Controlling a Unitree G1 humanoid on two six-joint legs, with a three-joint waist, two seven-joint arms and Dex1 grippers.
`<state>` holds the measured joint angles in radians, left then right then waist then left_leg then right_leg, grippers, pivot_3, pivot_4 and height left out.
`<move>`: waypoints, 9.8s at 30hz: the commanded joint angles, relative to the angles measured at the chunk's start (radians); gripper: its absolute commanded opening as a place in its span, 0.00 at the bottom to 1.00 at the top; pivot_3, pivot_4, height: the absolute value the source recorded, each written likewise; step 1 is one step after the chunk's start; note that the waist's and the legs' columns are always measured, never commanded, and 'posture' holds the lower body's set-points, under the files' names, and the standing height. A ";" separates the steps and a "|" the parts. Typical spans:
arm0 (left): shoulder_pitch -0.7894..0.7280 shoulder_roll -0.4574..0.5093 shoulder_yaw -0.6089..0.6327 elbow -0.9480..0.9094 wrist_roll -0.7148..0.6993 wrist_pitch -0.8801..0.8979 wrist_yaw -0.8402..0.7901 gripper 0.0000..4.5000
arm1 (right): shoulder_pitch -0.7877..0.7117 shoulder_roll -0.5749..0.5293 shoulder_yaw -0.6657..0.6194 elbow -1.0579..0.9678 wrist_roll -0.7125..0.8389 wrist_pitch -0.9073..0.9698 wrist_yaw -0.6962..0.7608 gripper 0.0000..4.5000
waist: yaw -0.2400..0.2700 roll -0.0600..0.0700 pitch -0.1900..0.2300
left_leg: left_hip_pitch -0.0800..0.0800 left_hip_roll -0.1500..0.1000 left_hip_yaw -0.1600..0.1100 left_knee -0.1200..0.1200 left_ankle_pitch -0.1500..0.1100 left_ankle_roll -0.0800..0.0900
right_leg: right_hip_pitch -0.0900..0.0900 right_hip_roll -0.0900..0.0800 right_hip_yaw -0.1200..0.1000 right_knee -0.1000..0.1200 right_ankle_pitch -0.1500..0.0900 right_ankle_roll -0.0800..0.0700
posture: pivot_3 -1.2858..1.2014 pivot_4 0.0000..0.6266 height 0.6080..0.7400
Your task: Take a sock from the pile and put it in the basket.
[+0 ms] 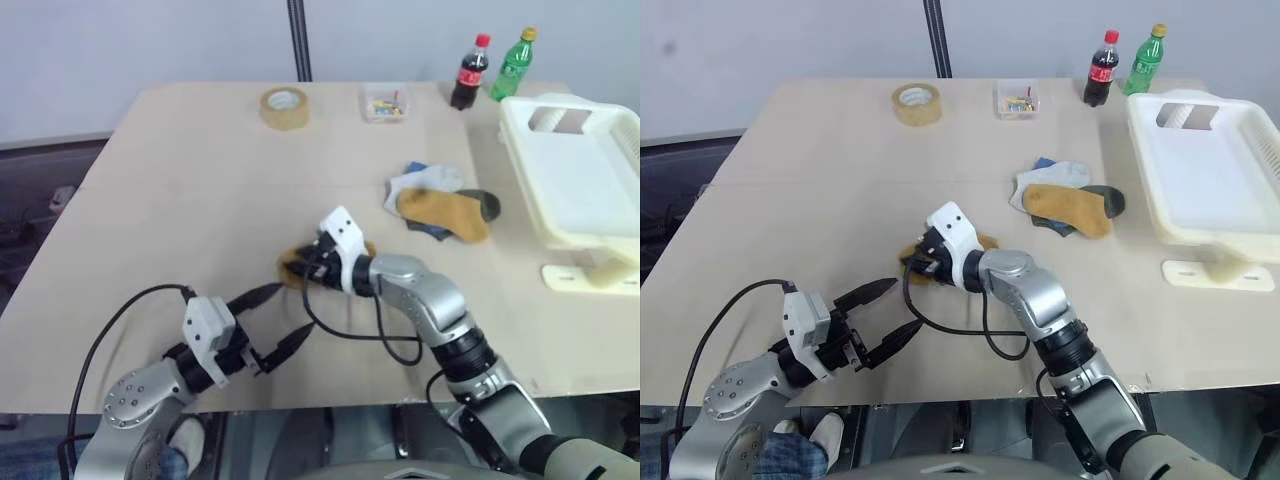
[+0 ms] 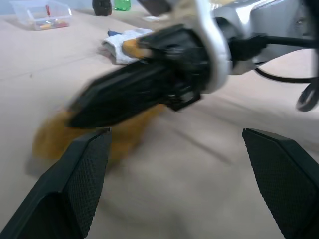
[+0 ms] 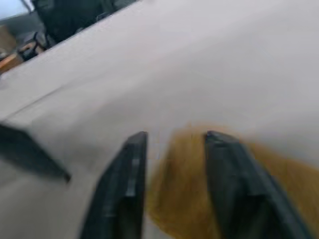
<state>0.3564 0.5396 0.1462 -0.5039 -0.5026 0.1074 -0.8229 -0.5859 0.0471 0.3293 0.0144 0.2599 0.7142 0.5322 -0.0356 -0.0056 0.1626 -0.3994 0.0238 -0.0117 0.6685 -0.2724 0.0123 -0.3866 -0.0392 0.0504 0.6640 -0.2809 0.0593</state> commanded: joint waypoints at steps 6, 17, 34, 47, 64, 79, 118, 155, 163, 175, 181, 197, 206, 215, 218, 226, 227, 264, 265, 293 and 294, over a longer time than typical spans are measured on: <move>0.006 0.007 0.011 -0.044 -0.016 -0.005 -0.005 1.00 | 0.009 -0.236 -0.175 -0.199 0.057 0.076 0.024 0.47 | -0.002 0.000 0.000 | 0.000 -0.001 0.000 0.000 0.000 0.000 | 0.000 -0.001 -0.001 0.000 0.000 0.000 | 0.52 0.24 1.00; -0.021 0.003 0.022 -0.026 -0.032 -0.009 -0.010 1.00 | 0.123 -0.340 -0.112 -0.146 0.063 0.125 0.082 0.47 | -0.006 0.000 0.000 | 0.001 0.001 0.002 -0.001 0.000 0.000 | 0.000 0.001 0.001 0.000 0.000 0.000 | 0.52 0.24 1.00; -0.006 0.001 0.020 -0.027 -0.014 -0.029 -0.011 1.00 | 0.294 -0.442 -0.280 -0.406 0.240 0.393 0.083 0.01 | 0.005 0.000 0.000 | 0.000 0.000 0.001 0.000 0.000 0.001 | 0.000 0.000 0.001 -0.001 0.000 0.000 | 0.52 0.24 1.00; -0.055 0.014 0.048 -0.041 -0.047 -0.011 -0.007 1.00 | 0.602 -0.806 -0.518 -0.575 0.366 0.442 0.198 0.50 | 0.021 -0.002 -0.001 | 0.004 0.000 0.002 0.003 0.000 0.001 | 0.006 0.003 0.002 -0.002 -0.001 0.000 | 0.52 0.24 1.00; -0.168 0.027 0.069 -0.010 -0.102 0.054 0.019 1.00 | 0.074 -0.579 -0.266 -0.026 -0.020 -0.152 0.014 0.68 | 0.010 -0.008 0.004 | -0.003 0.001 0.002 0.002 0.000 0.000 | -0.001 0.002 0.002 -0.001 0.000 0.000 | 0.52 0.24 1.00; -0.124 0.012 0.072 -0.036 -0.077 0.039 0.039 1.00 | -0.120 -0.440 -0.177 0.344 -0.206 -0.469 0.026 0.55 | 0.017 -0.008 0.004 | -0.014 0.000 0.003 0.002 0.001 -0.001 | -0.016 0.001 0.002 0.004 0.000 0.000 | 0.52 0.24 1.00; -0.109 0.013 0.075 -0.031 -0.075 0.030 0.031 1.00 | 0.007 -0.313 0.105 -0.086 -0.182 -0.372 0.307 0.65 | 0.019 -0.008 0.004 | -0.013 0.000 0.002 0.009 0.001 -0.002 | -0.018 0.002 0.002 0.014 0.000 0.000 | 0.52 0.24 1.00; -0.496 -0.055 -0.280 0.363 0.271 0.251 0.144 0.30 | 0.222 -0.493 -0.209 -0.265 0.042 0.086 0.098 0.42 | 0.022 -0.006 0.002 | -0.013 -0.002 0.000 0.014 0.001 -0.001 | -0.014 0.004 0.002 0.016 0.000 0.000 | 0.52 0.24 1.00; -0.492 -0.061 -0.277 0.357 0.273 0.246 0.152 0.00 | 0.217 -0.491 -0.197 -0.272 0.066 0.099 0.111 0.02 | 0.022 -0.006 0.002 | -0.013 -0.002 0.000 0.014 0.001 -0.001 | -0.014 0.004 0.002 0.016 0.000 0.000 | 0.52 0.24 1.00; -0.444 -0.103 -0.204 0.157 0.118 0.244 0.120 0.00 | 0.245 -0.557 -0.299 -0.457 0.262 0.238 0.187 0.02 | 0.022 -0.006 0.002 | -0.015 0.000 -0.002 0.015 0.001 -0.001 | -0.014 0.003 0.000 0.015 0.000 0.000 | 0.52 0.24 1.00; -0.342 -0.057 -0.160 -0.090 -0.076 0.404 0.119 0.00 | 0.282 -0.665 -0.487 -0.593 0.483 0.403 0.207 0.02 | 0.022 -0.006 0.002 | -0.015 0.000 -0.004 0.015 0.001 -0.001 | -0.013 0.002 -0.001 0.014 0.000 0.000 | 0.52 0.24 1.00; -0.260 -0.074 -0.325 -0.019 0.089 0.325 0.158 0.00 | 0.482 -0.846 -0.549 -0.597 0.530 0.483 0.146 0.02 | 0.023 -0.006 0.002 | -0.013 -0.002 -0.004 0.015 0.001 -0.001 | -0.010 0.005 -0.002 0.014 0.000 0.000 | 0.52 0.24 1.00; -0.274 -0.085 -0.340 0.025 0.166 0.262 0.170 0.00 | 0.474 -0.822 -0.504 -0.569 0.501 0.472 0.092 0.02 | 0.024 -0.006 0.002 | -0.013 -0.002 -0.004 0.016 0.001 -0.001 | -0.010 0.004 -0.002 0.014 0.000 0.000 | 0.52 0.24 1.00; -0.303 -0.103 -0.359 0.064 0.208 0.246 0.174 0.00 | 0.481 -0.850 -0.520 -0.591 0.510 0.424 0.132 0.61 | 0.024 -0.006 0.002 | -0.013 -0.002 -0.004 0.016 0.001 -0.001 | -0.010 0.004 -0.002 0.014 0.000 0.000 | 0.52 0.24 1.00; -0.308 -0.112 -0.360 0.070 0.207 0.245 0.170 0.00 | 0.469 -0.820 -0.555 -0.607 0.523 0.306 0.186 0.61 | 0.024 -0.006 0.002 | -0.013 -0.002 -0.004 0.016 0.001 -0.001 | -0.010 0.004 -0.002 0.014 0.000 0.000 | 0.52 0.24 1.00; -0.347 -0.096 -0.383 0.097 0.230 0.227 0.133 0.00 | 0.409 -0.719 -0.352 -0.608 0.364 0.108 0.144 0.61 | 0.023 -0.006 0.002 | -0.013 -0.002 -0.005 0.016 0.001 -0.001 | -0.010 0.005 -0.003 0.014 0.000 0.000 | 0.52 0.24 1.00; -0.351 -0.092 -0.386 0.100 0.231 0.225 0.125 0.00 | 0.402 -0.713 -0.326 -0.601 0.343 0.091 0.143 0.61 | 0.023 -0.006 0.002 | -0.013 -0.002 -0.005 0.016 0.001 -0.001 | -0.010 0.004 -0.003 0.014 0.000 0.000 | 0.52 0.24 1.00; -0.359 -0.116 -0.278 0.090 0.091 0.284 0.087 0.99 | 0.485 -0.672 -0.126 -0.457 0.042 0.037 0.059 0.62 | 0.024 -0.007 0.000 | -0.007 -0.002 -0.007 0.016 0.001 -0.001 | -0.002 0.003 -0.004 0.014 0.000 0.000 | 0.52 0.24 1.00; -0.347 -0.099 -0.292 0.081 0.087 0.318 0.083 0.99 | 0.485 -0.671 -0.127 -0.458 0.042 0.039 0.057 0.62 | 0.024 -0.007 0.000 | -0.003 -0.002 -0.006 0.015 0.001 -0.001 | 0.001 0.003 -0.004 0.013 0.000 0.000 | 0.52 0.24 1.00; -0.425 -0.381 -0.041 0.033 -0.501 0.558 0.248 0.99 | 0.511 -0.655 -0.121 -0.485 0.041 0.063 0.024 0.62 | 0.026 -0.008 0.000 | 0.002 -0.001 -0.011 0.014 0.001 -0.001 | 0.009 0.002 -0.007 0.008 -0.001 0.000 | 0.52 0.24 1.00; -0.423 -0.378 -0.035 0.031 -0.509 0.562 0.258 0.99 | 0.512 -0.653 -0.120 -0.486 0.041 0.064 0.022 0.62 | 0.026 -0.008 0.000 | 0.002 -0.002 -0.011 0.014 0.001 -0.001 | 0.009 0.002 -0.007 0.008 -0.001 0.000 | 0.52 0.24 1.00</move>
<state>-0.0648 0.1632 0.0957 -0.4269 -0.9763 0.6784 -0.5762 -0.0989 -0.6019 0.2037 -0.4940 0.3140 0.7383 0.5598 -0.0101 -0.0132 0.1624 -0.3975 0.0221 -0.0223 0.6826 -0.2714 0.0115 -0.3773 -0.0370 0.0431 0.6719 -0.2815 0.0594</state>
